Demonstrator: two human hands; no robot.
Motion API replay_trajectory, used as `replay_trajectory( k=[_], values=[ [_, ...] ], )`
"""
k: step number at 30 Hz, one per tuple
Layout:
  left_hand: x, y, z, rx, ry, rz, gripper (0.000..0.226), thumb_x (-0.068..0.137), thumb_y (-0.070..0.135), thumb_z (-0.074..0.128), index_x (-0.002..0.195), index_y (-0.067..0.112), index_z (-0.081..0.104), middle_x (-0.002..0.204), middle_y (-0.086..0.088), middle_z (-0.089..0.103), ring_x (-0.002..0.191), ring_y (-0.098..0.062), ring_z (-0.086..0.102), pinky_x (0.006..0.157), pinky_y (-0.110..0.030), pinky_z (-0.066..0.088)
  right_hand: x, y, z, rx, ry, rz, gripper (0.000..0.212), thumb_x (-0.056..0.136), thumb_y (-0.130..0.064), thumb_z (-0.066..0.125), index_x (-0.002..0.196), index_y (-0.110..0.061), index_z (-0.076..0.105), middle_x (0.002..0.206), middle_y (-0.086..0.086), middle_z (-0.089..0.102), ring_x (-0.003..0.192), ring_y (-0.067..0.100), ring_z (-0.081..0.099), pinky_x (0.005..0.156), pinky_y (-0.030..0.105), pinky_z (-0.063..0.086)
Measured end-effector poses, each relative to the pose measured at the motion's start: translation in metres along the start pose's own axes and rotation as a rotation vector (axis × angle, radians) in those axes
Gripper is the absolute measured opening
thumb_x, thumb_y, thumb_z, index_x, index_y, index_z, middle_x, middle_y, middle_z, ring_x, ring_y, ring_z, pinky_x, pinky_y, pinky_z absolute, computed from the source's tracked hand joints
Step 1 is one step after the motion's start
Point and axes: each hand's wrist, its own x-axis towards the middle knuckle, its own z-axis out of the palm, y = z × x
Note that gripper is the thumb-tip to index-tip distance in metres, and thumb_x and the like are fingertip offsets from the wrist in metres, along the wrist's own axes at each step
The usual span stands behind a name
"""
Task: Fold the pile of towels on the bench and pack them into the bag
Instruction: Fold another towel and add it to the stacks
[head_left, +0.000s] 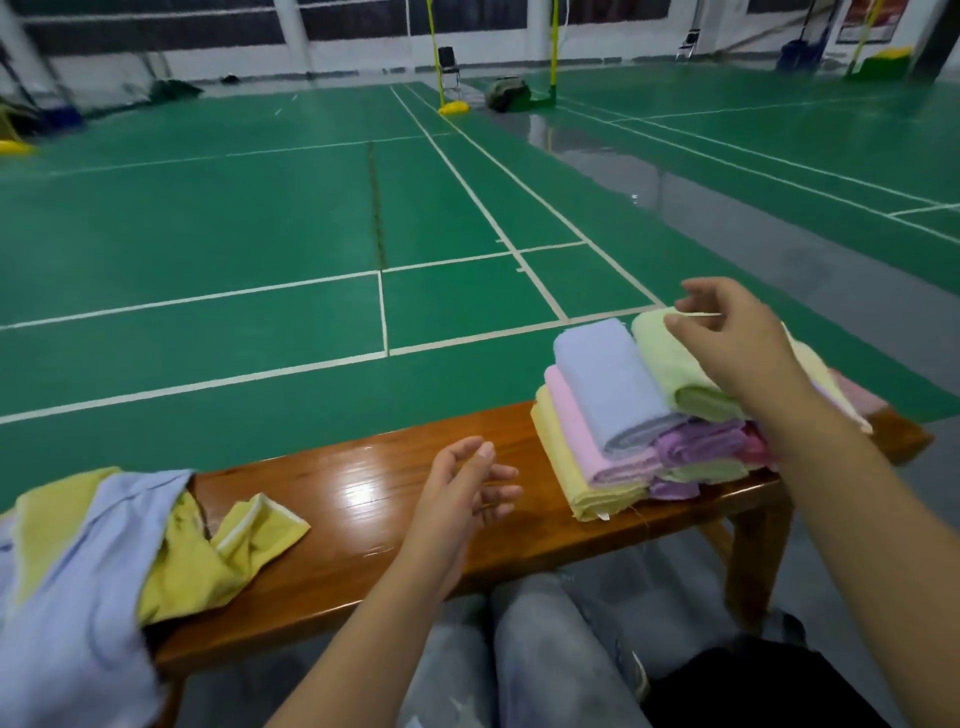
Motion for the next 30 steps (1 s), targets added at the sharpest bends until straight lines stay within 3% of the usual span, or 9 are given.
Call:
replay_trajectory(
  k=[2, 5, 11, 14, 19, 21, 24, 27, 30],
  values=[
    [-0.003, 0.000, -0.019, 0.006, 0.057, -0.014, 0.019, 0.095, 0.027, 0.056, 0.112, 0.022, 0.053, 0.090, -0.008, 0.069, 0.078, -0.021, 0.067, 0.068, -0.031, 0.053, -0.029, -0.013, 0.022, 0.197, -0.072, -0.021, 0.026, 0.090, -0.016, 0.063, 0.115, -0.020, 0.057, 0.103, -0.001, 0.065, 0.091, 0.013, 0.061, 0.075, 0.019, 0.045],
    [-0.012, 0.002, -0.059, 0.031, 0.192, -0.029, 0.020, 0.096, 0.025, 0.056, 0.114, 0.016, 0.055, 0.093, -0.009, 0.069, 0.083, -0.022, 0.067, 0.073, -0.033, 0.054, -0.075, -0.016, 0.073, 0.379, -0.255, 0.031, 0.019, 0.090, -0.012, 0.063, 0.108, -0.017, 0.061, 0.097, 0.005, 0.069, 0.091, 0.017, 0.067, 0.085, 0.031, 0.052],
    [-0.037, 0.020, -0.159, 0.153, 0.598, 0.023, 0.019, 0.096, 0.015, 0.058, 0.114, 0.009, 0.055, 0.103, -0.011, 0.066, 0.085, -0.018, 0.067, 0.062, -0.025, 0.055, -0.142, -0.035, 0.174, 0.381, -0.618, 0.059, 0.015, 0.089, -0.011, 0.063, 0.101, -0.020, 0.063, 0.092, 0.002, 0.070, 0.086, 0.013, 0.069, 0.076, 0.022, 0.054],
    [-0.052, 0.021, -0.222, 0.454, 0.875, 0.050, 0.023, 0.092, 0.019, 0.060, 0.114, 0.013, 0.057, 0.114, -0.011, 0.063, 0.096, -0.023, 0.061, 0.079, -0.033, 0.051, -0.158, -0.053, 0.204, 0.372, -0.741, 0.058, 0.016, 0.090, -0.015, 0.062, 0.106, -0.019, 0.062, 0.095, -0.002, 0.068, 0.084, 0.006, 0.067, 0.071, 0.015, 0.053],
    [-0.081, 0.033, -0.302, 0.780, 1.298, 0.012, 0.046, 0.087, 0.020, 0.064, 0.129, 0.001, 0.055, 0.129, -0.022, 0.055, 0.118, -0.039, 0.051, 0.097, -0.045, 0.042, -0.173, -0.063, 0.231, 0.371, -0.817, 0.061, 0.015, 0.090, -0.014, 0.063, 0.103, -0.020, 0.063, 0.095, 0.000, 0.069, 0.077, 0.000, 0.067, 0.063, 0.009, 0.049],
    [-0.086, 0.034, -0.331, 0.829, 1.282, -0.080, 0.053, 0.086, 0.023, 0.067, 0.130, -0.002, 0.052, 0.130, -0.024, 0.055, 0.121, -0.041, 0.049, 0.098, -0.047, 0.041, -0.174, -0.063, 0.234, 0.359, -0.819, 0.064, 0.015, 0.089, -0.014, 0.063, 0.102, -0.022, 0.063, 0.095, 0.000, 0.068, 0.077, 0.000, 0.066, 0.063, 0.008, 0.049],
    [-0.093, 0.032, -0.361, 0.769, 1.122, -0.245, 0.053, 0.086, 0.035, 0.068, 0.122, -0.001, 0.055, 0.122, -0.022, 0.059, 0.112, -0.040, 0.054, 0.086, -0.042, 0.044, -0.173, -0.062, 0.235, 0.341, -0.822, 0.058, 0.015, 0.089, -0.015, 0.063, 0.103, -0.021, 0.062, 0.095, -0.001, 0.068, 0.075, -0.001, 0.066, 0.060, 0.009, 0.049],
    [-0.097, 0.040, -0.368, 0.855, 1.118, -0.247, 0.030, 0.086, 0.031, 0.069, 0.101, 0.008, 0.058, 0.106, -0.014, 0.062, 0.100, -0.034, 0.056, 0.093, -0.043, 0.044, -0.170, -0.062, 0.234, 0.344, -0.802, 0.071, 0.014, 0.088, -0.017, 0.064, 0.101, -0.023, 0.063, 0.095, -0.002, 0.069, 0.082, 0.005, 0.067, 0.065, 0.014, 0.052],
    [-0.096, 0.049, -0.361, 0.885, 1.106, -0.232, 0.016, 0.088, 0.020, 0.065, 0.087, 0.007, 0.055, 0.085, -0.009, 0.057, 0.086, -0.030, 0.052, 0.079, -0.037, 0.043, -0.170, -0.060, 0.236, 0.333, -0.810, 0.073, 0.013, 0.088, -0.019, 0.065, 0.098, -0.027, 0.063, 0.095, -0.004, 0.069, 0.086, 0.008, 0.067, 0.072, 0.020, 0.053]
  ],
)
